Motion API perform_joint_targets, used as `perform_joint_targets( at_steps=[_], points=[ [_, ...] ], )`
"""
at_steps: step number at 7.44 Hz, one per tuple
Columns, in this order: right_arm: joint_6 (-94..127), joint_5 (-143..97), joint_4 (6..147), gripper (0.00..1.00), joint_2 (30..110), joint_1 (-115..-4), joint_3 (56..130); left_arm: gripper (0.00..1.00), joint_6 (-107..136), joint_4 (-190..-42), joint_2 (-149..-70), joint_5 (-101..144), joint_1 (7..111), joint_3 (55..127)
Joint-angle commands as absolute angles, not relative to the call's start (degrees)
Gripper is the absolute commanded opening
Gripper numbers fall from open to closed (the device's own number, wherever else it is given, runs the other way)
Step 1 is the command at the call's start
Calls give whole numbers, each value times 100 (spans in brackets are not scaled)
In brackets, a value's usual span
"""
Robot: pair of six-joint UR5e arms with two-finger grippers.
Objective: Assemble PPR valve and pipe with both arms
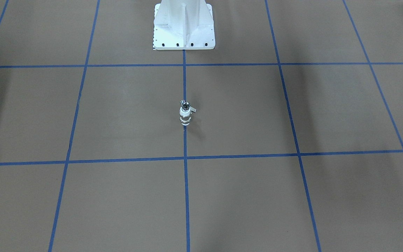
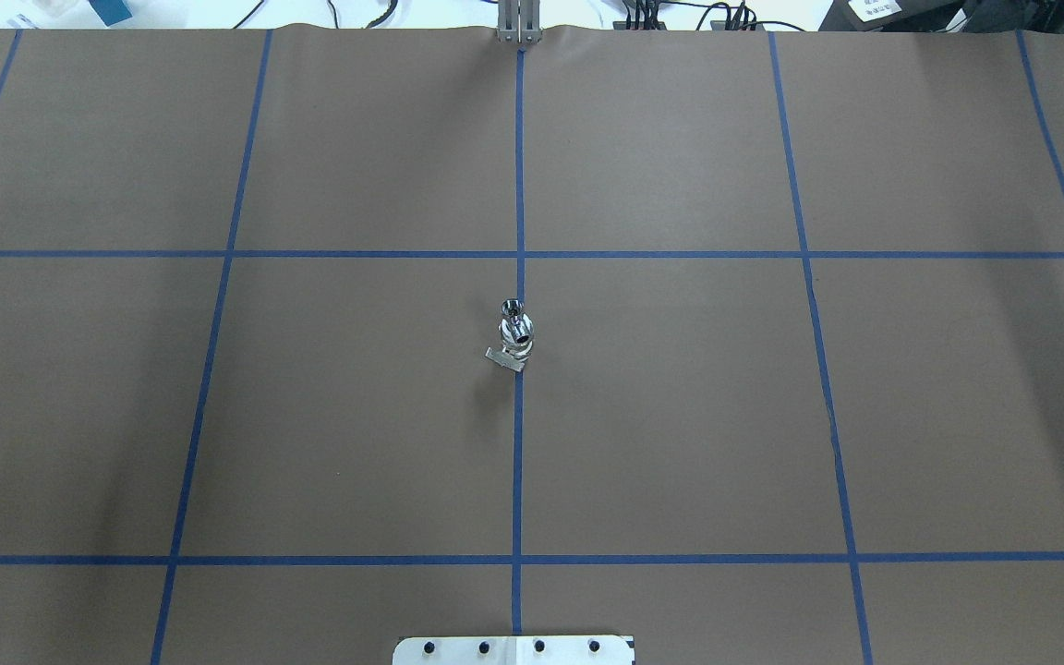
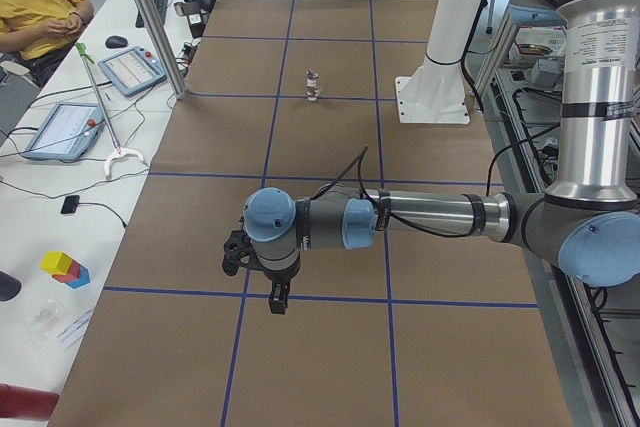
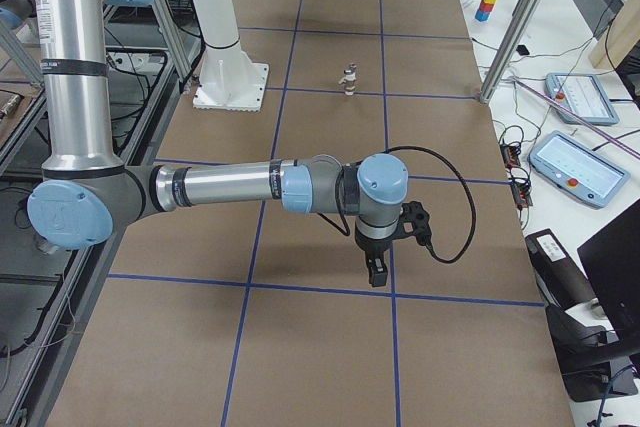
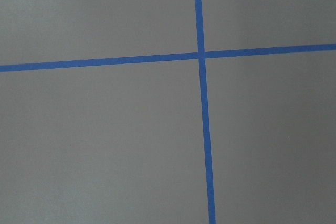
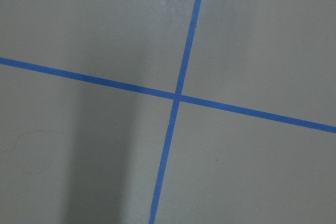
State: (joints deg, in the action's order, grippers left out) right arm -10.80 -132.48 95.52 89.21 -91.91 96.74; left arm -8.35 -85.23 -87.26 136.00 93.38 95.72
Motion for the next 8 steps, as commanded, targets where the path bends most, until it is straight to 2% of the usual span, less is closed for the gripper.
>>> perform_joint_targets(
  at_steps=[1,8],
  points=[
    [-1072,-13254,9527,100,8947,-9185,9677,100,-826,-8525,-8701,13597,9334,9807],
    [-949,-13254,9510,100,8947,-9158,9791,100,-809,-8517,-8666,13570,9334,9677]
  ],
)
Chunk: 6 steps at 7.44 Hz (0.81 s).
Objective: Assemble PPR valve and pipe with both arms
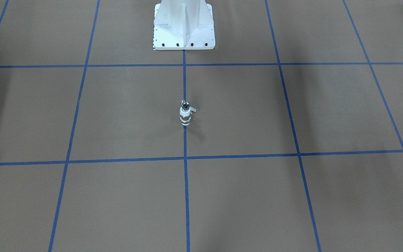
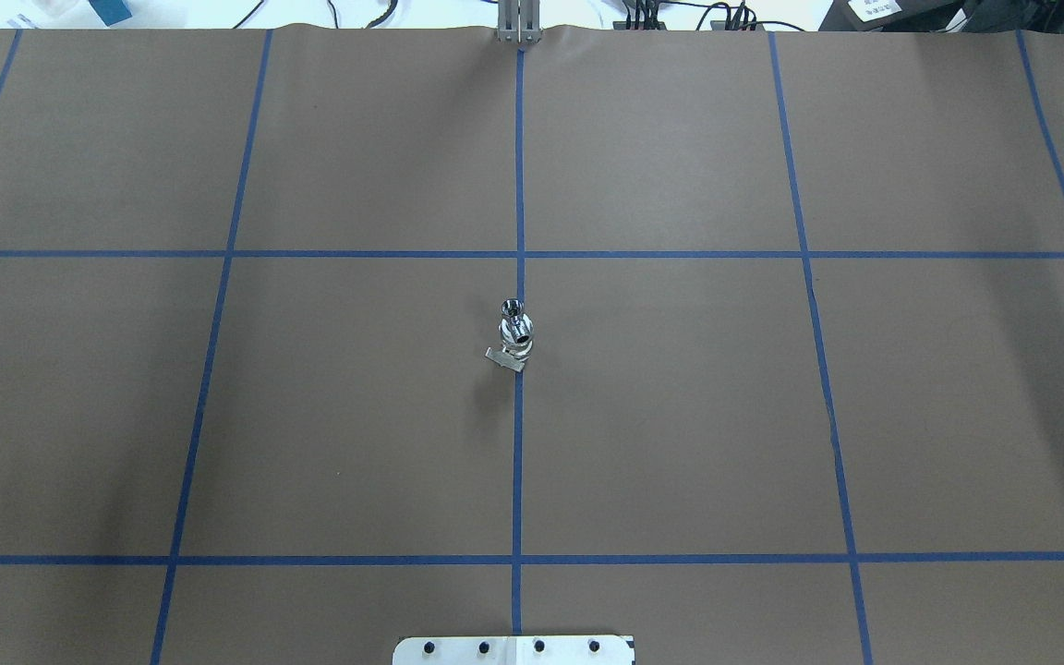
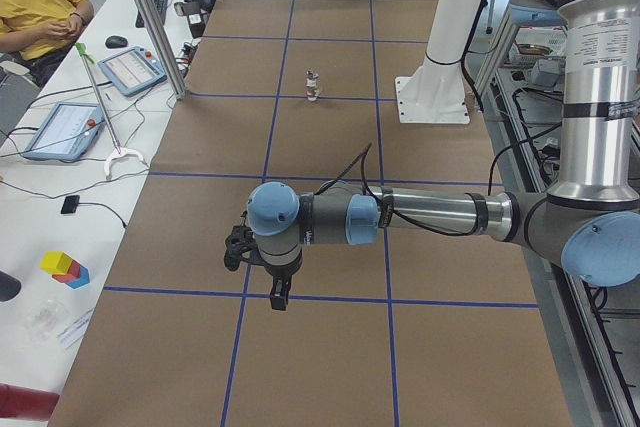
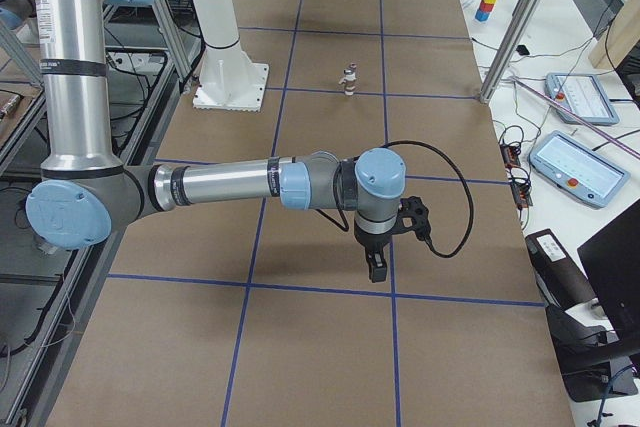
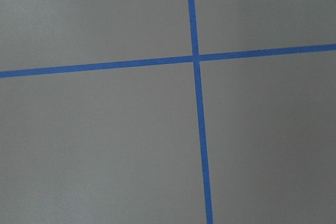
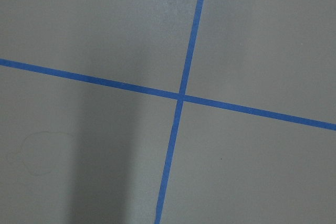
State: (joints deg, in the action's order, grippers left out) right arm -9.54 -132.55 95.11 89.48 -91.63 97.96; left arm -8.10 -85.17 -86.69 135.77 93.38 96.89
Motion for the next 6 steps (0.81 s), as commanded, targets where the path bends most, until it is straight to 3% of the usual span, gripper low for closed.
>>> perform_joint_targets(
  at_steps=[1,6],
  points=[
    [-941,-13254,9510,100,8947,-9141,9791,100,-809,-8517,-8675,13570,9334,9685],
    [-817,-13210,9483,100,8947,-9141,9791,100,-800,-8517,-8666,13570,9343,9721]
  ],
)
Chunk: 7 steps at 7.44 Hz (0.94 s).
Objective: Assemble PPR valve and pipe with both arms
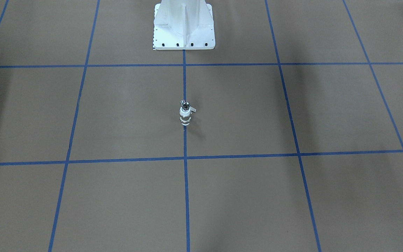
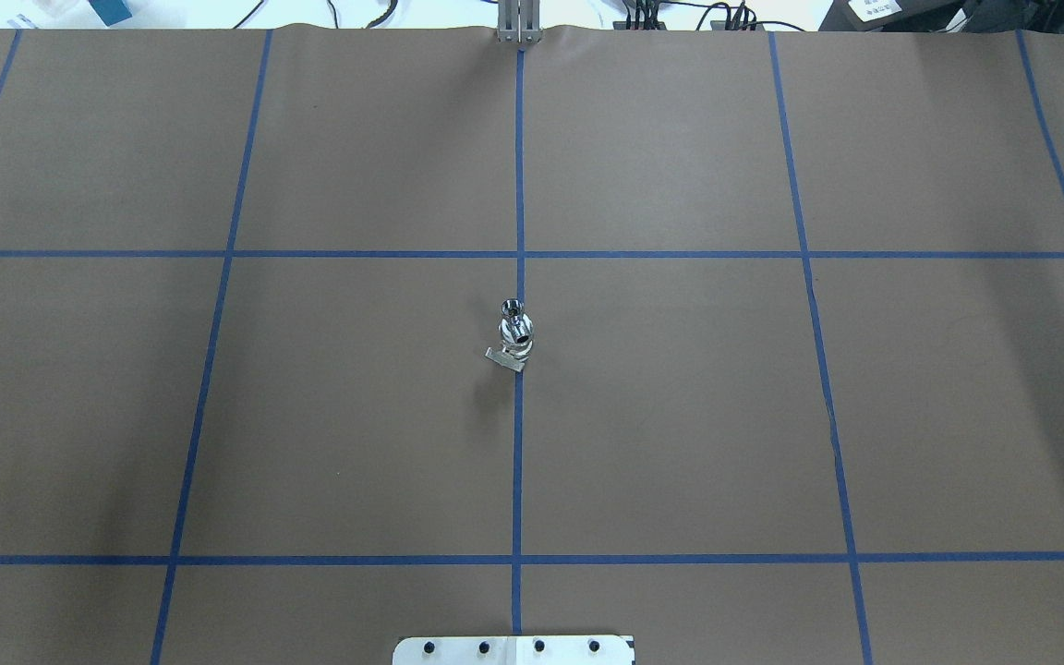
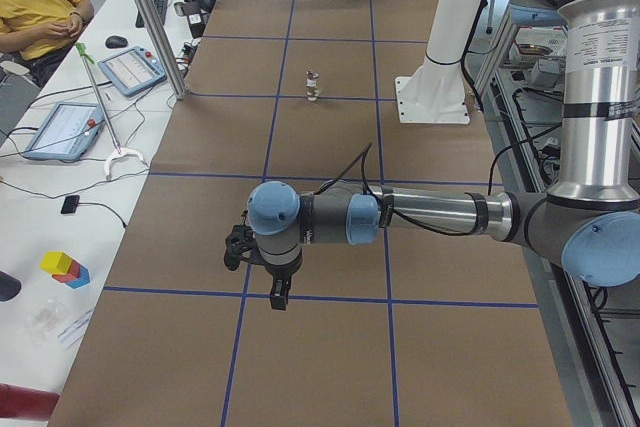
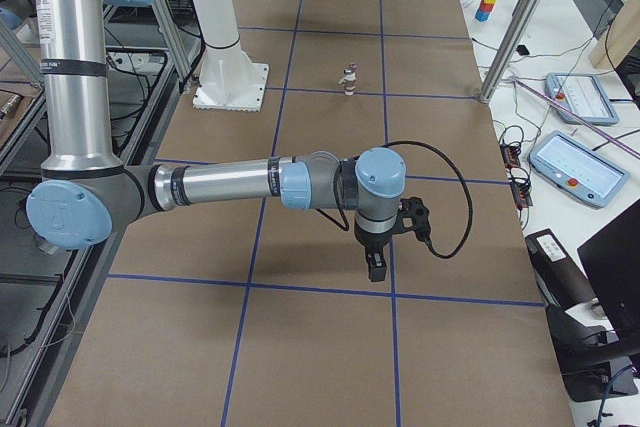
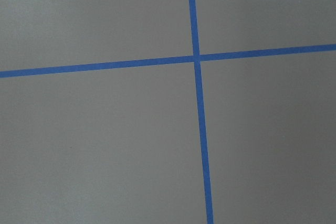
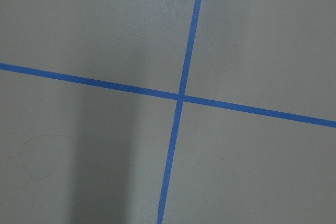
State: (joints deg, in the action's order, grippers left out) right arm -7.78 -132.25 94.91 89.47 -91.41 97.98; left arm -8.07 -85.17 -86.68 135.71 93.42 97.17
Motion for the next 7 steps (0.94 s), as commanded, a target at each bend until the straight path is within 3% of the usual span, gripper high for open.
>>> perform_joint_targets(
  at_steps=[1,7],
  points=[
    [-791,-13210,9483,100,8947,-9141,9800,100,-809,-8508,-8666,13570,9343,9712],
    [-817,-13201,9483,100,8956,-9141,9791,100,-809,-8499,-8675,13562,9334,9703]
  ],
)
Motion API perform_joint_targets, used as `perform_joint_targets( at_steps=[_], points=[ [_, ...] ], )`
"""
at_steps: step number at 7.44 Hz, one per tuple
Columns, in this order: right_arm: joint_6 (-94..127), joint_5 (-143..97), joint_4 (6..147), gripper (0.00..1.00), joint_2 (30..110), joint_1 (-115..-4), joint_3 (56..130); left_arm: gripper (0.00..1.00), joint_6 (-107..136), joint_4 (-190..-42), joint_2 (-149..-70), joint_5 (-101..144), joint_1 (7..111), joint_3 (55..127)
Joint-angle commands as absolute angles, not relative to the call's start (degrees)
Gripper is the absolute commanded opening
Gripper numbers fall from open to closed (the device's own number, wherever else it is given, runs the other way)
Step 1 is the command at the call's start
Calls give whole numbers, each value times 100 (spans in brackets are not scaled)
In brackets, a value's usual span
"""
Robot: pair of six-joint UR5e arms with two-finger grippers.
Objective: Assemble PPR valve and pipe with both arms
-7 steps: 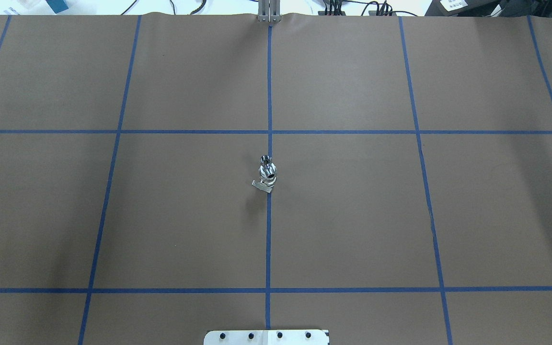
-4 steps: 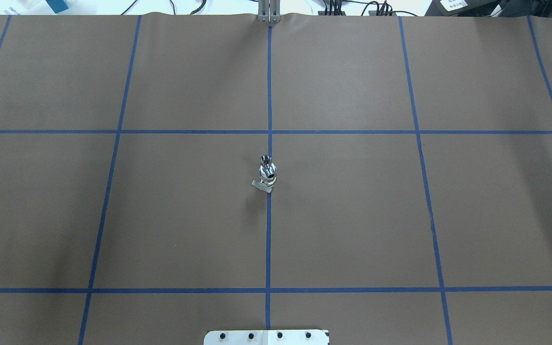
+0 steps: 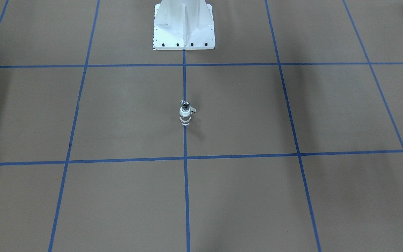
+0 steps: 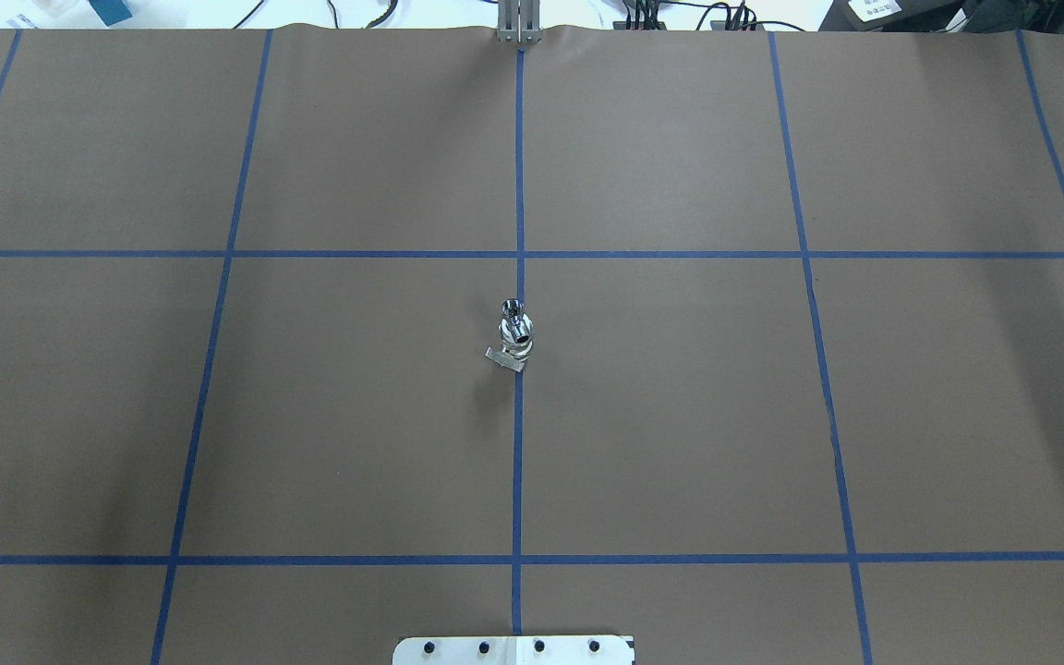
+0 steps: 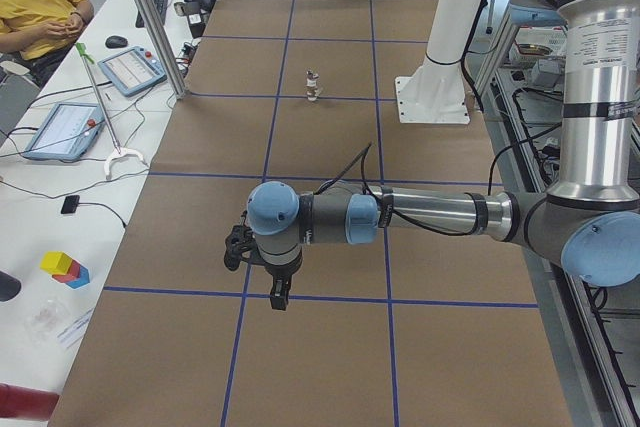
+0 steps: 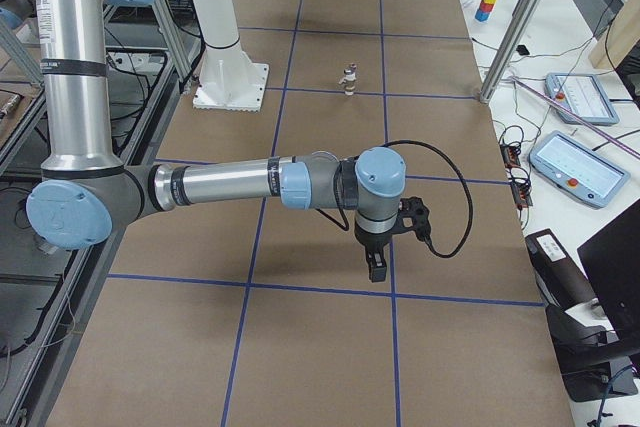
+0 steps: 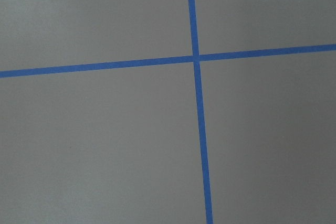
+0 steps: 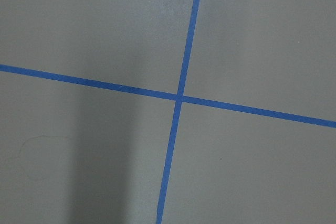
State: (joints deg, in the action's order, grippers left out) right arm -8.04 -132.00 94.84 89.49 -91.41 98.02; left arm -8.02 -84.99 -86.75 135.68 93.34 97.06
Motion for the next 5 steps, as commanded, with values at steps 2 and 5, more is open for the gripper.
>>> perform_joint_targets(
  at_steps=[2,5],
  points=[
    [-791,-13210,9492,100,8965,-9141,9739,100,-809,-8499,-8675,13562,9334,9712],
    [-765,-13228,9492,100,8956,-9106,9738,100,-817,-8508,-8675,13562,9334,9721]
  ],
)
